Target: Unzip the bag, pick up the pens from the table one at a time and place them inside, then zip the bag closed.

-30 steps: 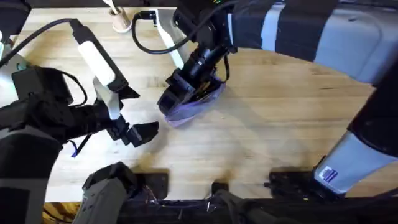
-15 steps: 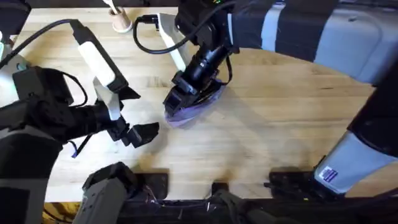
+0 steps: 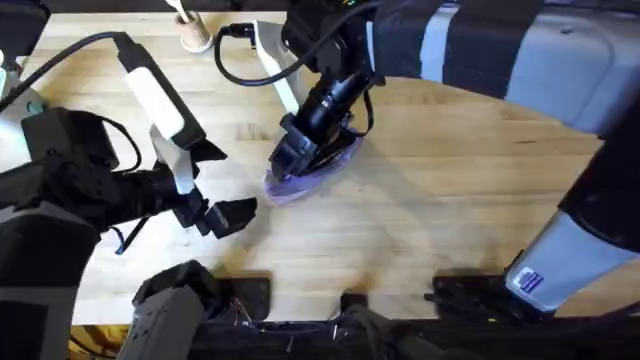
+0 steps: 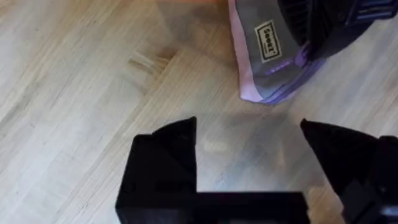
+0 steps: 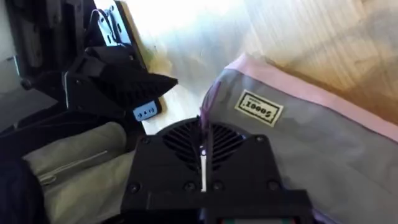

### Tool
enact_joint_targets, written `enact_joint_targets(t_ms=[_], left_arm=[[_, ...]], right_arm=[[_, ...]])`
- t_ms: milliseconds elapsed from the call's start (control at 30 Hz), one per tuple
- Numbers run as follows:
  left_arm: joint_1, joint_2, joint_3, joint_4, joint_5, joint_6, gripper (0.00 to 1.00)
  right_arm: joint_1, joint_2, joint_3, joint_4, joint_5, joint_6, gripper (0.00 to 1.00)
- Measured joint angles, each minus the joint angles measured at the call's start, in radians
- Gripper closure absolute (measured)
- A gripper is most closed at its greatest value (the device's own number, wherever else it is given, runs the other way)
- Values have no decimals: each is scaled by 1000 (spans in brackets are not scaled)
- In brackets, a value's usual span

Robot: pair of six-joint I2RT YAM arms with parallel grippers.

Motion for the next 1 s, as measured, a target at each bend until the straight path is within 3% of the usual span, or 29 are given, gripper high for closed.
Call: enact_joint_targets(t_ms=[500,700,733,1000], left_arm=[[0,0,-22,8,90,0,14],[0,0,-49,93,175,0,14],[0,24,-53,174,256,4,14],[-23,228,-53,234,353,3,15]], right_arm=[[-52,0,183,-35,8,0,970],[-62,0,185,-37,8,0,970],[-61,0,185,-38,8,0,970],[-61,0,185,-38,8,0,970]])
